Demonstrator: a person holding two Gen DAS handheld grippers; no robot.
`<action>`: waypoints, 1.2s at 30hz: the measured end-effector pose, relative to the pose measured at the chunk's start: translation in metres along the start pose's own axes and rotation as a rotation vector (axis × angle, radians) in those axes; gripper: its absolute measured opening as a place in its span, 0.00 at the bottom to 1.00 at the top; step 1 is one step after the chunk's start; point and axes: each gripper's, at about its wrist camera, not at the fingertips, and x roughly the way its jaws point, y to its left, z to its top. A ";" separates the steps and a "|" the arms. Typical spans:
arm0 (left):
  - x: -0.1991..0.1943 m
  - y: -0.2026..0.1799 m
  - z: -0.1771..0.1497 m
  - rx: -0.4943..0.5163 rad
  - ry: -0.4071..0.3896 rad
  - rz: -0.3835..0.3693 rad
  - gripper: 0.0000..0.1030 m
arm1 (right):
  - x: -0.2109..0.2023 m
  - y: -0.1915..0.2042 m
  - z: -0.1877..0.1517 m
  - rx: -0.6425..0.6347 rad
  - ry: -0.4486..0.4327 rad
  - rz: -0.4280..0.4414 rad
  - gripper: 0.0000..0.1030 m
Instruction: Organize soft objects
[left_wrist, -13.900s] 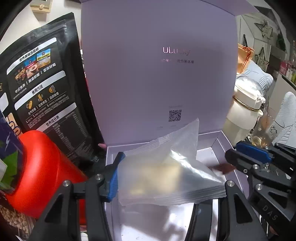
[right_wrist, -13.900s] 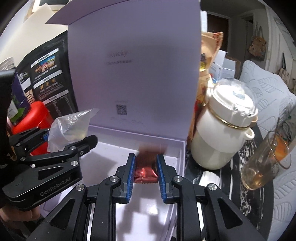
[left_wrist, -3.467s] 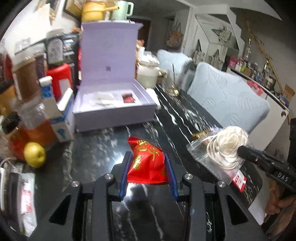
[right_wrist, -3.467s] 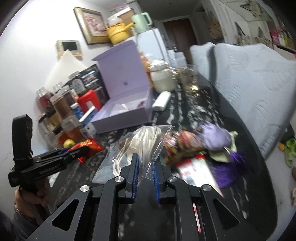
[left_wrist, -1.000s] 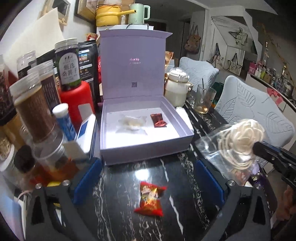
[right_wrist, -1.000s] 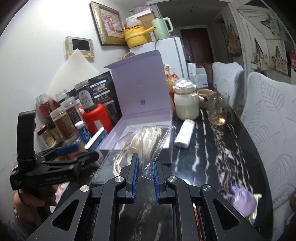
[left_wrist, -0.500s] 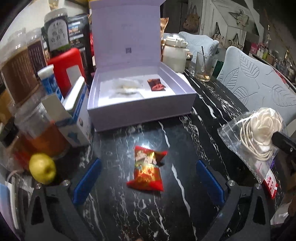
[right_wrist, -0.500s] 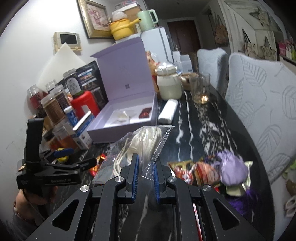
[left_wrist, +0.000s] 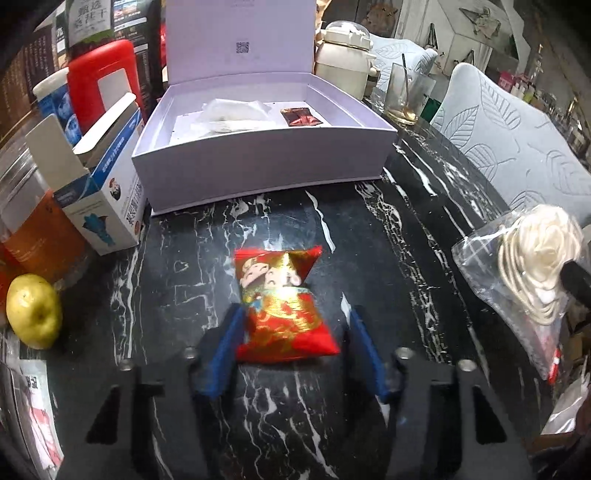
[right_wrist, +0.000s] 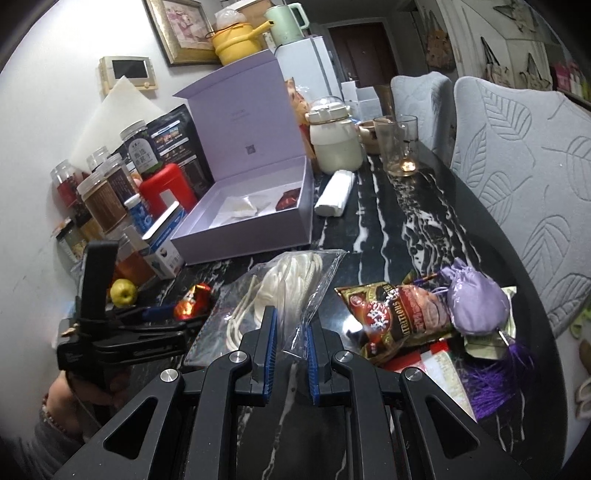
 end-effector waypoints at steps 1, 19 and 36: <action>0.000 -0.001 0.000 0.007 -0.008 0.008 0.47 | 0.000 0.000 0.000 0.000 -0.001 -0.001 0.14; -0.041 -0.005 0.014 0.036 -0.122 -0.023 0.44 | -0.002 0.001 0.008 0.004 -0.025 0.008 0.14; -0.116 -0.001 0.099 0.080 -0.320 0.027 0.44 | -0.007 0.035 0.101 -0.127 -0.174 0.124 0.14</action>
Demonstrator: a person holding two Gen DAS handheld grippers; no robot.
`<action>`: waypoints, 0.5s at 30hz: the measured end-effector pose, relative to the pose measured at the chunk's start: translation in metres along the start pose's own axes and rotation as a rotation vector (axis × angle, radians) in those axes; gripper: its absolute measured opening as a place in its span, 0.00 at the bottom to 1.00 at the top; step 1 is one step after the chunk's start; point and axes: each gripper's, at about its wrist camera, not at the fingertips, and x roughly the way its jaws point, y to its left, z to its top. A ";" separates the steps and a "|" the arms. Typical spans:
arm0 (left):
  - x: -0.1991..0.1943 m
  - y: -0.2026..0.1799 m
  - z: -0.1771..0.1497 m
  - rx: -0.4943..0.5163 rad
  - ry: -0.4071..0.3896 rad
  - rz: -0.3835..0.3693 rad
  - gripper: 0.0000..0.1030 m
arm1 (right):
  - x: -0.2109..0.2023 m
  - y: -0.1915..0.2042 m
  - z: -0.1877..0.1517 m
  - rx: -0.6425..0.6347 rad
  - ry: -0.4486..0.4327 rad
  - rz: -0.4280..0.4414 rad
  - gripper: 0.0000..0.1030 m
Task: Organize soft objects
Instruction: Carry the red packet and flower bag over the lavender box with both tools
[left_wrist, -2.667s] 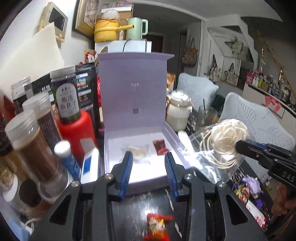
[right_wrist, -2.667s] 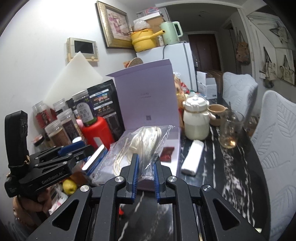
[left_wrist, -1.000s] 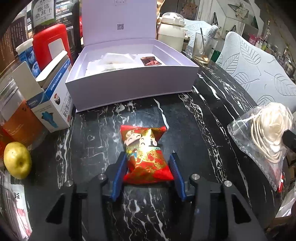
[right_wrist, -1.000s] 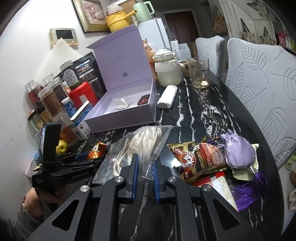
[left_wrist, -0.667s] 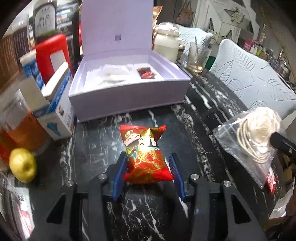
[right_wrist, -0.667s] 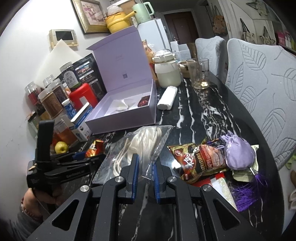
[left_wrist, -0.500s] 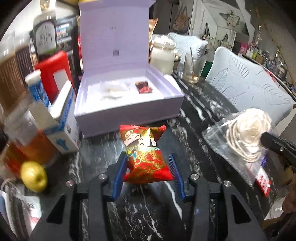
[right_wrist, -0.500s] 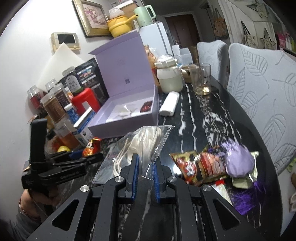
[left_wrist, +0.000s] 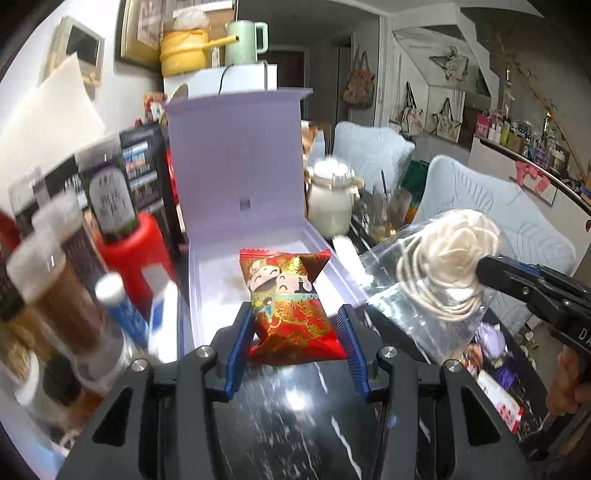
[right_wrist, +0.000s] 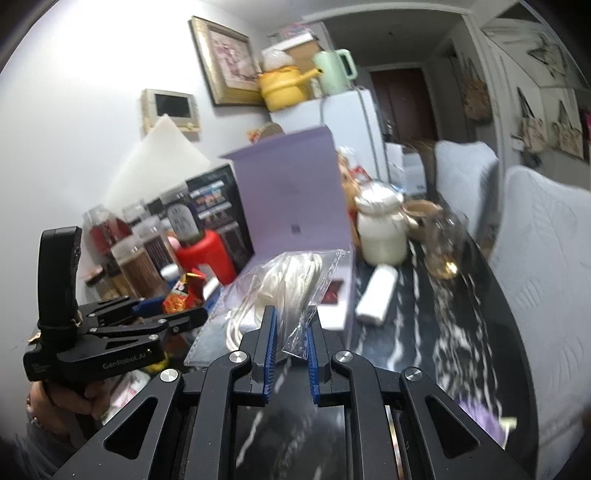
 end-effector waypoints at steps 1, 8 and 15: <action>0.001 0.001 0.005 0.001 -0.007 0.007 0.44 | 0.004 0.001 0.007 -0.006 -0.004 0.010 0.14; 0.022 0.014 0.041 0.006 -0.038 0.022 0.44 | 0.036 -0.001 0.046 -0.041 -0.039 0.026 0.14; 0.062 0.027 0.070 0.010 -0.047 0.035 0.44 | 0.073 -0.010 0.077 -0.053 -0.066 0.030 0.14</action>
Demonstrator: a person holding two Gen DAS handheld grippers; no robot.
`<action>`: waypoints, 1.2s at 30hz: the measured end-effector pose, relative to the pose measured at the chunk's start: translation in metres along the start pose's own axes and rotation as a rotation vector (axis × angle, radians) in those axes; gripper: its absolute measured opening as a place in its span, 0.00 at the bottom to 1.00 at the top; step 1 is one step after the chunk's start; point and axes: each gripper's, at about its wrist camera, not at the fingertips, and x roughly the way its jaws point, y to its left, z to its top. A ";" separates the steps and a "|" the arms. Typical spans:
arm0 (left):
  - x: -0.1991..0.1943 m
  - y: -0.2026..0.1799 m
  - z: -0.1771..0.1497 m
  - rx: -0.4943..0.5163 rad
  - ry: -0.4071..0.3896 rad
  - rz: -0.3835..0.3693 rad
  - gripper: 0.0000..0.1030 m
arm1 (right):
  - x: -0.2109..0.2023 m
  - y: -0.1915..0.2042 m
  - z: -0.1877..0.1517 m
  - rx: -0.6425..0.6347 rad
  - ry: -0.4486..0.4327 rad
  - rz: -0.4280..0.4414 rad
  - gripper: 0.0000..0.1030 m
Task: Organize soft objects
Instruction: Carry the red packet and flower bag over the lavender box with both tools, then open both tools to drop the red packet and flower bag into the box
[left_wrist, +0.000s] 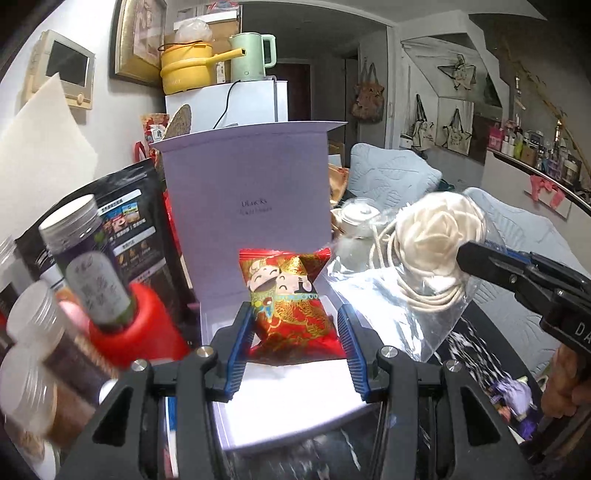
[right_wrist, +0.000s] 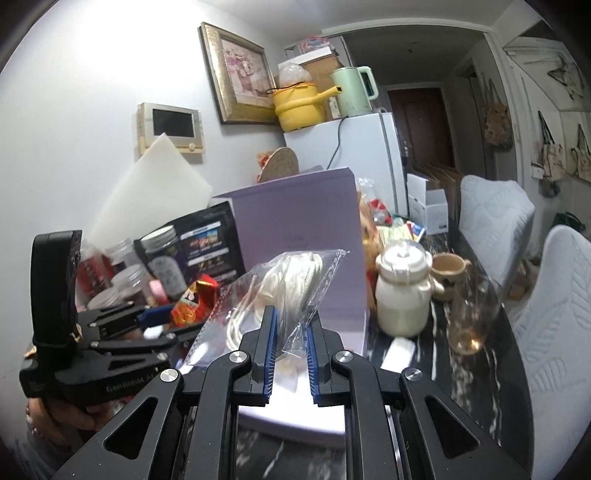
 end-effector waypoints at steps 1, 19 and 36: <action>0.005 0.001 0.002 -0.004 0.001 0.002 0.44 | 0.006 -0.002 0.003 0.000 -0.001 0.004 0.14; 0.101 0.045 -0.003 -0.124 0.096 0.073 0.44 | 0.111 -0.028 0.012 0.045 0.067 -0.018 0.14; 0.144 0.038 -0.023 -0.079 0.221 0.079 0.44 | 0.166 -0.047 -0.019 0.055 0.257 -0.068 0.14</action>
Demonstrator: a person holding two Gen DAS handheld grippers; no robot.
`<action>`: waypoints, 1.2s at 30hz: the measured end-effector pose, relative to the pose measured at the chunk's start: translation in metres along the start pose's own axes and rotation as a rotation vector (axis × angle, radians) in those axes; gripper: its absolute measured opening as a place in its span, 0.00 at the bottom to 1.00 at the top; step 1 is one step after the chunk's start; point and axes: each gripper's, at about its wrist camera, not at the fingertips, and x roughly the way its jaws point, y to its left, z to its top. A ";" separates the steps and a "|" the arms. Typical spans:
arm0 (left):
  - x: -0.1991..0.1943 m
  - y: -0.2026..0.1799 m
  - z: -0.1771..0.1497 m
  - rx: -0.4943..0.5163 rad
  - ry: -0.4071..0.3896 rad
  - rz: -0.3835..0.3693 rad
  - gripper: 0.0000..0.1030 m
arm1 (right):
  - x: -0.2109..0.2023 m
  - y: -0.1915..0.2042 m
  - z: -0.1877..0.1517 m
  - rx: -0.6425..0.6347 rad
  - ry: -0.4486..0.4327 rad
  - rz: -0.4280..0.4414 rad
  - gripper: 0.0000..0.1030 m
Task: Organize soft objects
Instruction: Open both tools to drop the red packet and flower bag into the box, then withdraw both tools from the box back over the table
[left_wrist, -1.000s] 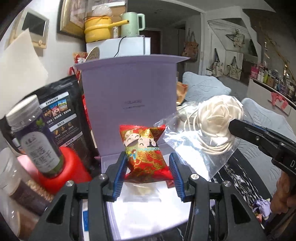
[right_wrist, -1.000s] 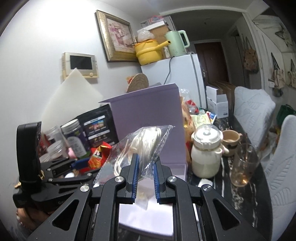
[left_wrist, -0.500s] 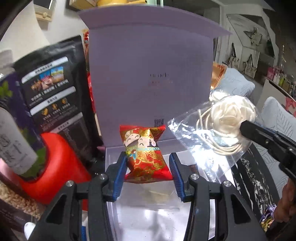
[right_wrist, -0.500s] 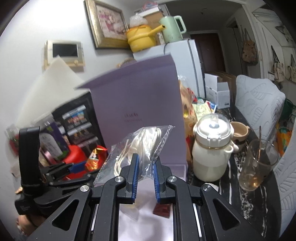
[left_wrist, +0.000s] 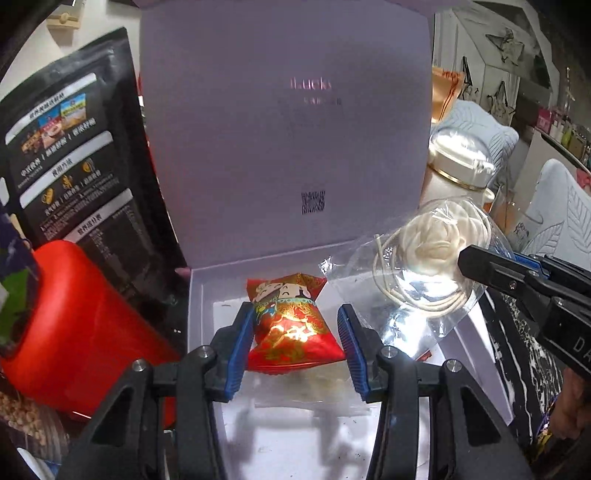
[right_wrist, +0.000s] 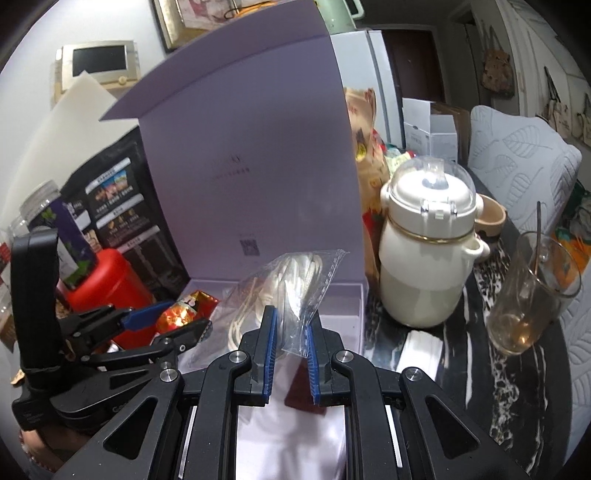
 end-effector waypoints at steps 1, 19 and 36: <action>0.003 0.000 -0.001 0.002 0.011 0.002 0.44 | 0.002 0.000 -0.001 -0.001 0.005 -0.003 0.14; 0.017 -0.004 -0.001 0.012 0.053 0.045 0.44 | 0.024 -0.001 -0.013 -0.003 0.102 -0.044 0.44; -0.073 -0.004 0.002 -0.070 -0.035 0.090 0.86 | -0.054 0.017 -0.002 -0.039 0.018 -0.126 0.58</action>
